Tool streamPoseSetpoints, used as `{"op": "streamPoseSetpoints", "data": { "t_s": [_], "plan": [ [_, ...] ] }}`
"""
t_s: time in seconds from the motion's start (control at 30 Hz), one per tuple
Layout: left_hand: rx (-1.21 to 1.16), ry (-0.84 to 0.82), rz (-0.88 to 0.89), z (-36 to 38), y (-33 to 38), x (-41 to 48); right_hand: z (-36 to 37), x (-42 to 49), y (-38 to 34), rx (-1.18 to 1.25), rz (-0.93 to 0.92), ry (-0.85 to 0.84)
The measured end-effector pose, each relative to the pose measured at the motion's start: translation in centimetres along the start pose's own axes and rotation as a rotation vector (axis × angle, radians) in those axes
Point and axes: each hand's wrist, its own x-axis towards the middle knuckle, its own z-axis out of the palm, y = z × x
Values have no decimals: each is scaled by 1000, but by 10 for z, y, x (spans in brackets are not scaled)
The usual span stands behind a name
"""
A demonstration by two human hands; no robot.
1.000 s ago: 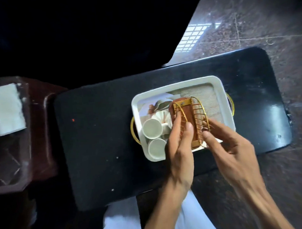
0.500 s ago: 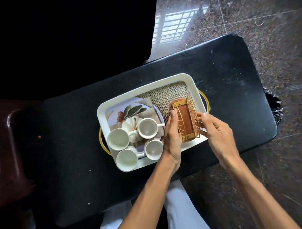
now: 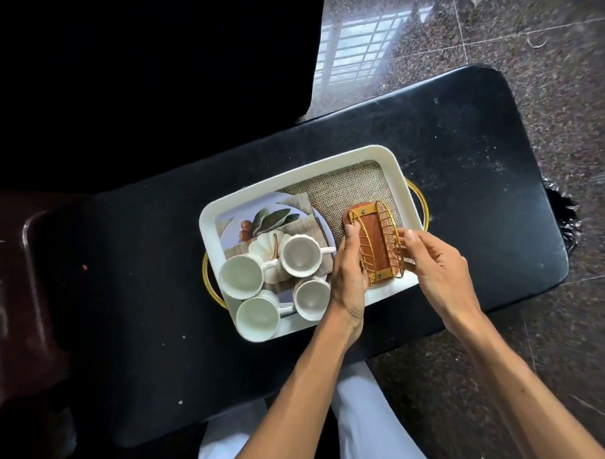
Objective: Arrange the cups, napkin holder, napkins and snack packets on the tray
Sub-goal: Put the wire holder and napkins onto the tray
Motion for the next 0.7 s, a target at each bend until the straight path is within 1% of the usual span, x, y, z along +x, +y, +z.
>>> {"op": "streamPoseSetpoints", "data": {
  "t_s": [0.07,0.13,0.2,0.23,0.27,0.37,0.4,0.57,0.63,0.7],
  "plan": [
    [-4,-8,-26,0,5,-5,1,-1,-2,-70,-21,-3],
    [-21,-25,-14,-3,7,-12,1,-6,-4,-275,-91,25],
    [8,-46,42,-12,14,-21,7,-12,-11,-506,-253,87],
    [58,-45,83,-18,20,-29,12,-17,-16,-568,-333,118],
    [166,-22,159,-27,28,-36,19,-21,-23,-600,-393,138],
    [677,65,484,-68,44,-53,50,-35,-45,-650,-511,141],
    [801,78,547,-87,47,-57,62,-40,-53,-682,-549,125],
    [1240,163,645,-208,65,-76,142,-61,-88,-855,-631,-36],
    [1358,231,627,-260,75,-84,180,-68,-100,-903,-670,-104],
    [1427,324,607,-310,88,-93,218,-76,-113,-939,-717,-162]
  ]
}}
